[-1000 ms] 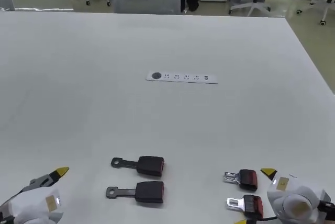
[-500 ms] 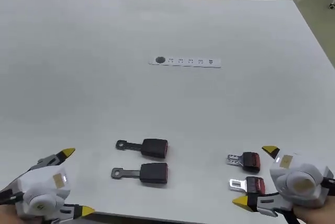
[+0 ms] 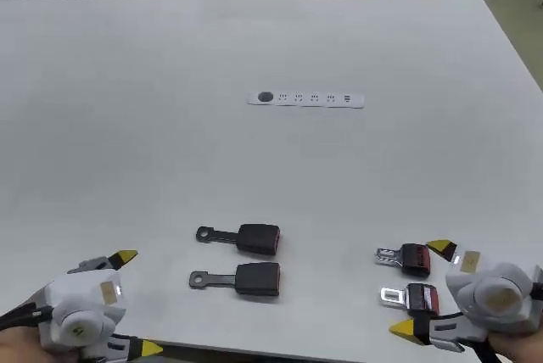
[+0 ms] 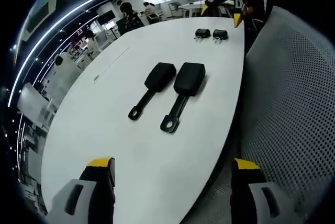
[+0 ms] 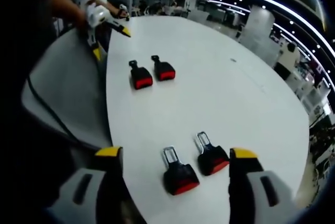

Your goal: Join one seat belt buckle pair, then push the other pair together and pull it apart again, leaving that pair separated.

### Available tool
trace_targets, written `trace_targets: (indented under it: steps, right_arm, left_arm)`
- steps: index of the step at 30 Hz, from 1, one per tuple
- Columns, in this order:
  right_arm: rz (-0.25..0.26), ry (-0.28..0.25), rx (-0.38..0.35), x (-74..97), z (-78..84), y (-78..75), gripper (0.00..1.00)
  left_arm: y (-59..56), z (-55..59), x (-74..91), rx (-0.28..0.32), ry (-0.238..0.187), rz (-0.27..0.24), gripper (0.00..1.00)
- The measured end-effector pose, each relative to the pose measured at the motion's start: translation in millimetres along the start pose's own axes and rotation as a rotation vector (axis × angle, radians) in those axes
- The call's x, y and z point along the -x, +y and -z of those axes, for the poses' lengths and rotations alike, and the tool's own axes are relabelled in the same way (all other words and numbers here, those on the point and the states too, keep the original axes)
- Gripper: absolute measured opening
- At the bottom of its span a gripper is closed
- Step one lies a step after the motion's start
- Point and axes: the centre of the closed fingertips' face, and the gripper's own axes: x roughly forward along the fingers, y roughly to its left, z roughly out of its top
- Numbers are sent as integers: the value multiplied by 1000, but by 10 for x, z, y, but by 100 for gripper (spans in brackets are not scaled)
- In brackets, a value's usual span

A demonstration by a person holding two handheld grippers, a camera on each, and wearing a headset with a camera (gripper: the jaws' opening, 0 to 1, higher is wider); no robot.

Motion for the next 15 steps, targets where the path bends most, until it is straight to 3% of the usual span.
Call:
trace_targets:
  steps: [3,5,6,9,12,15]
  right_arm:
    - [-25,-4,15,-7,-43,4,80]
    - [-32,5,41,-18,-38,-2,78]
    - [-45,12,51,-27,-27,3,74]
    - [-60,22,78,-43,16,-14,69]
    - [-83,58,102,-32,85,4,56]
    - [-93,56,106,-52,115,15,55]
  left_arm:
    - [4,-94,-8,-11,-7,10,92]
    - [-24,-232,-52,-29,-21,33,90]
    - [-31,-350,-101,-65,-28,47,89]
    - [-41,-518,-185,-86,-36,73,86]
    - [-38,-658,-267,-71,-53,95,85]
    - [-43,-762,-329,-94,-61,114,81]
